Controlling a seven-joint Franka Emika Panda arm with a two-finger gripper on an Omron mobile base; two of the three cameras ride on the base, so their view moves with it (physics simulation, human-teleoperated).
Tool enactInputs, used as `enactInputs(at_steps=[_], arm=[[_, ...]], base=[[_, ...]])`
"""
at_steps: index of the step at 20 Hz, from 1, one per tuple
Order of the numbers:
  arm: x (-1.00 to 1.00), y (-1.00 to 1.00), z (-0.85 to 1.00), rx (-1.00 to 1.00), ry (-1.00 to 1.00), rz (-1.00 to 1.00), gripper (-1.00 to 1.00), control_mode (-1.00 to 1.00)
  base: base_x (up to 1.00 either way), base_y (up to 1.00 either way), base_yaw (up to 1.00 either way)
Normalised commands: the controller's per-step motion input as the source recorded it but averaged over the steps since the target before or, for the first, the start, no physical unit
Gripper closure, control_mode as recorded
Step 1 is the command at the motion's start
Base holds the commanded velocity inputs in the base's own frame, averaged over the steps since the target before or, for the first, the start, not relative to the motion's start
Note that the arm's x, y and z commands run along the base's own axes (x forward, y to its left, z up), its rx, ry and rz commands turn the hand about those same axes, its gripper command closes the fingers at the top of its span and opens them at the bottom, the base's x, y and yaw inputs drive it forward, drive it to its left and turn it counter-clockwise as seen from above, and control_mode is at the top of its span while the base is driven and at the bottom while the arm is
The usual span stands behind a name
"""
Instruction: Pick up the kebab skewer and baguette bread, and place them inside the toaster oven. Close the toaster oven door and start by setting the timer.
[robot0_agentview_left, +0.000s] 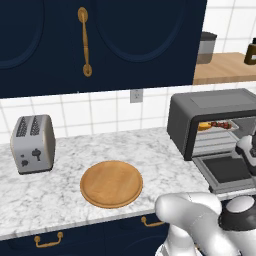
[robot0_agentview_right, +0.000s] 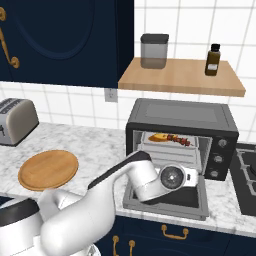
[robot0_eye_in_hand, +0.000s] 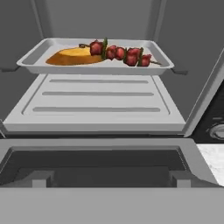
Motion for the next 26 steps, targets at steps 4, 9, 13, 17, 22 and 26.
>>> enactInputs(at_steps=[4, 9, 13, 17, 22, 26], arm=[[-0.78, -0.17, 0.0, 0.0, 0.11, 0.0, -1.0, -1.0], [-0.7, -0.08, 0.0, 0.0, 0.15, 0.0, -1.0, -1.0], [-0.56, 0.0, -0.03, 0.0, 0.16, 0.0, -1.0, -1.0], [-0.39, 0.0, -0.14, 0.0, 0.09, 0.0, -1.0, -1.0], [-0.29, 0.0, -0.38, 0.0, 0.02, 0.0, -1.0, -1.0], [-0.02, 0.0, -0.52, 0.0, 0.0, 0.0, -1.0, -1.0]], base=[[0.0, 0.0, 0.0], [0.0, 0.0, 0.0], [0.0, 0.0, 0.0], [0.0, 0.0, 0.0], [0.0, 0.0, 0.0], [0.0, 0.0, 0.0]])
